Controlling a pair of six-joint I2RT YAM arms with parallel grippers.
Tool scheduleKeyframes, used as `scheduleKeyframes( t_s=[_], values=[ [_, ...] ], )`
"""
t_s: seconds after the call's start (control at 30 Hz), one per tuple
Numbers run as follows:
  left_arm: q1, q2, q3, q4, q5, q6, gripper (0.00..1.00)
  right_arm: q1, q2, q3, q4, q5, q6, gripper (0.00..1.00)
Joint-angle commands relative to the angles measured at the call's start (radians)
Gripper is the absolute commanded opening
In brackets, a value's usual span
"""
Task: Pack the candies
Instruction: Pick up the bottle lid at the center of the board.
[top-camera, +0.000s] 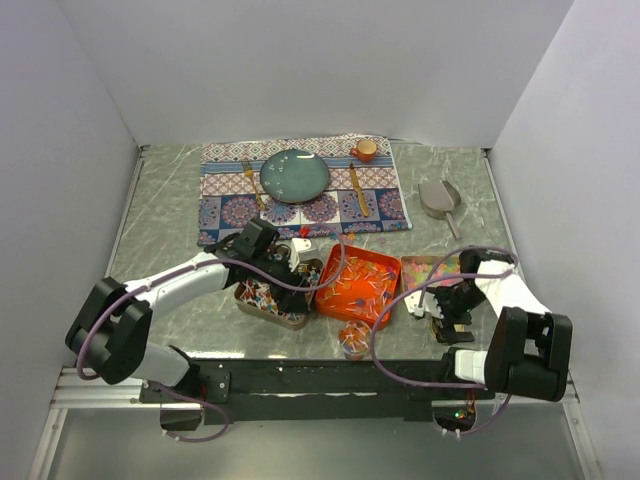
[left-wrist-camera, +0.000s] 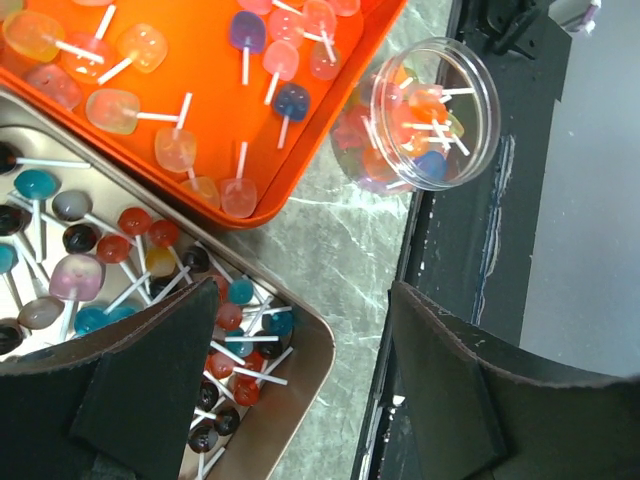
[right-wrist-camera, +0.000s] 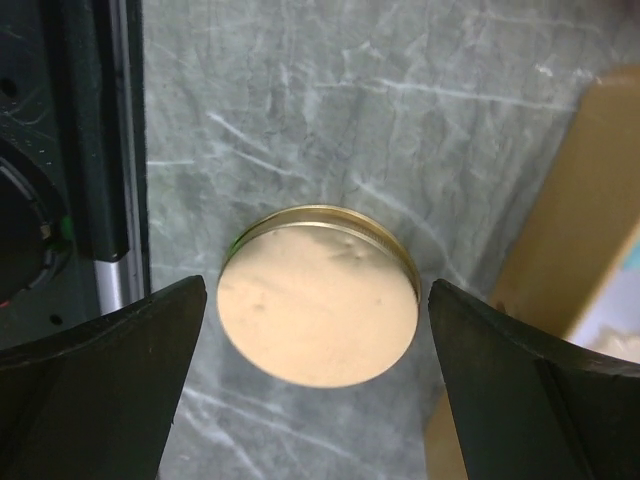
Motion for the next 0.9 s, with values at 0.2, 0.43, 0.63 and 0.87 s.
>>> scheduleKeyframes(
  t_s=[0.2,0.43,0.63,0.87],
  values=[
    [0.041,0.018,0.005,0.056,-0.016,-0.033,0.75,0.013,0.084,0.03,0.104,0.042,-0.658,1.0],
    [0.065,0.02,0.007,0.05,-0.017,-0.031,0.75,0.013,0.066,0.027,0.056,0.058,-0.658,1.0],
    [0.078,0.016,-0.005,0.091,-0.009,-0.06,0.75,-0.002,-0.006,0.001,0.004,0.062,-0.649,1.0],
    [0.079,0.018,-0.01,0.085,-0.011,-0.059,0.75,-0.034,-0.054,-0.047,-0.002,0.082,-0.643,1.0]
  ],
)
